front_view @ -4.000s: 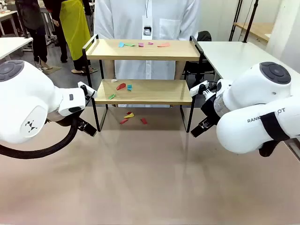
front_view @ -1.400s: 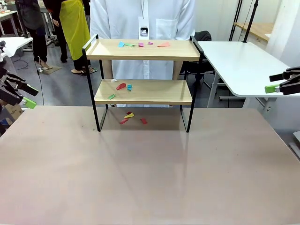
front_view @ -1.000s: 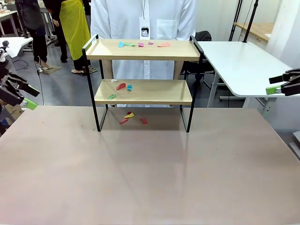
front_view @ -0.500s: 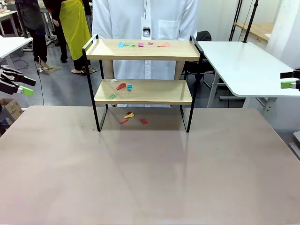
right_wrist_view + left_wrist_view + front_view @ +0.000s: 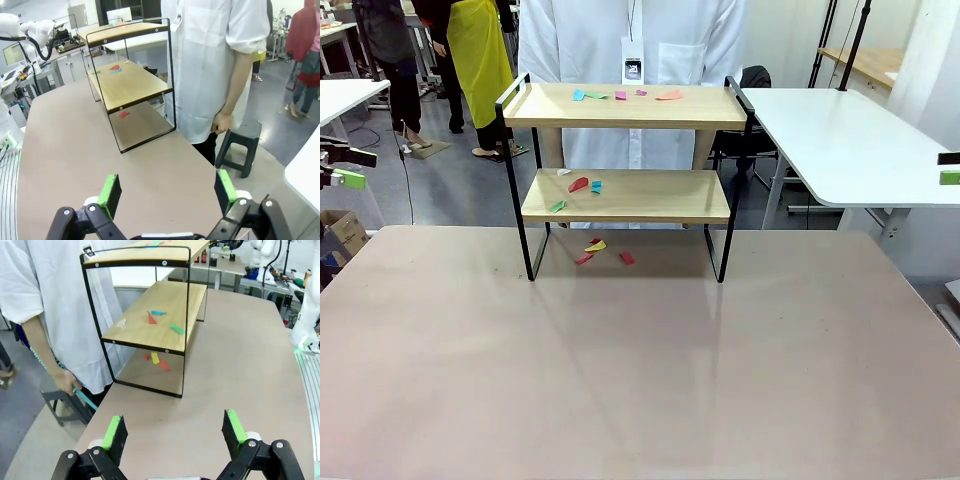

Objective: Clean the shelf.
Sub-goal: Pick up the Duster handed by the human.

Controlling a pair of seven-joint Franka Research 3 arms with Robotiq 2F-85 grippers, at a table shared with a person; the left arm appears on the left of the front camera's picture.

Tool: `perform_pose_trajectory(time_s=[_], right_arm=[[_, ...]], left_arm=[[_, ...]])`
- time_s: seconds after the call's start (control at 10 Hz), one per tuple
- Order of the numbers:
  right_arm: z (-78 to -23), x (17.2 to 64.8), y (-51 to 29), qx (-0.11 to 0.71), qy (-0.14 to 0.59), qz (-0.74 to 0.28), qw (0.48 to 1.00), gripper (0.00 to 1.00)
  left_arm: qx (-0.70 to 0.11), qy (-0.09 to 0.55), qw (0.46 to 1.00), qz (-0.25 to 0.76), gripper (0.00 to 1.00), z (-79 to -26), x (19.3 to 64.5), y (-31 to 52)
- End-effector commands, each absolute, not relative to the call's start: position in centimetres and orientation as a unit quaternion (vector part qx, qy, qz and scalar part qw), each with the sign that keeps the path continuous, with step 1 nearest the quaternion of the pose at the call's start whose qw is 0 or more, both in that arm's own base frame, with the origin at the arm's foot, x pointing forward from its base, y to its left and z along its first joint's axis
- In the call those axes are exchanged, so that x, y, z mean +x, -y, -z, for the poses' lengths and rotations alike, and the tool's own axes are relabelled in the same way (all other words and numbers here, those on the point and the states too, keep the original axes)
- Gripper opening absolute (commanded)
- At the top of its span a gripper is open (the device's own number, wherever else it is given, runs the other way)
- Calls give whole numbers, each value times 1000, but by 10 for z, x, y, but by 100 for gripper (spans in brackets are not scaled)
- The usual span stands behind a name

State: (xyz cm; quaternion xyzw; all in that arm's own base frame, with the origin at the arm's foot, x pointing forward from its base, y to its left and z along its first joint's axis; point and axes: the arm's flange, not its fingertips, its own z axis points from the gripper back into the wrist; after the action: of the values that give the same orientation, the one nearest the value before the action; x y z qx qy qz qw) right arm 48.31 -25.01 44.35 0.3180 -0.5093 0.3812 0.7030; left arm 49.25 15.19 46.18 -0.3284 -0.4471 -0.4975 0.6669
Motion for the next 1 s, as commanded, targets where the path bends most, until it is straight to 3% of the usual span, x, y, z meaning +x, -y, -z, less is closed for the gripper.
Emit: perform_pose_trajectory(time_s=[0.0, 0.9], right_arm=[[-447, 491, 252, 320, 530, -385, 684, 100], [-440, 513, 261, 331, 545, -369, 676, 100]], left_arm=[[-341, 474, 639, 501, 100, -457, 501, -155], [-360, 506, 615, 486, 100, -459, 505, -164]])
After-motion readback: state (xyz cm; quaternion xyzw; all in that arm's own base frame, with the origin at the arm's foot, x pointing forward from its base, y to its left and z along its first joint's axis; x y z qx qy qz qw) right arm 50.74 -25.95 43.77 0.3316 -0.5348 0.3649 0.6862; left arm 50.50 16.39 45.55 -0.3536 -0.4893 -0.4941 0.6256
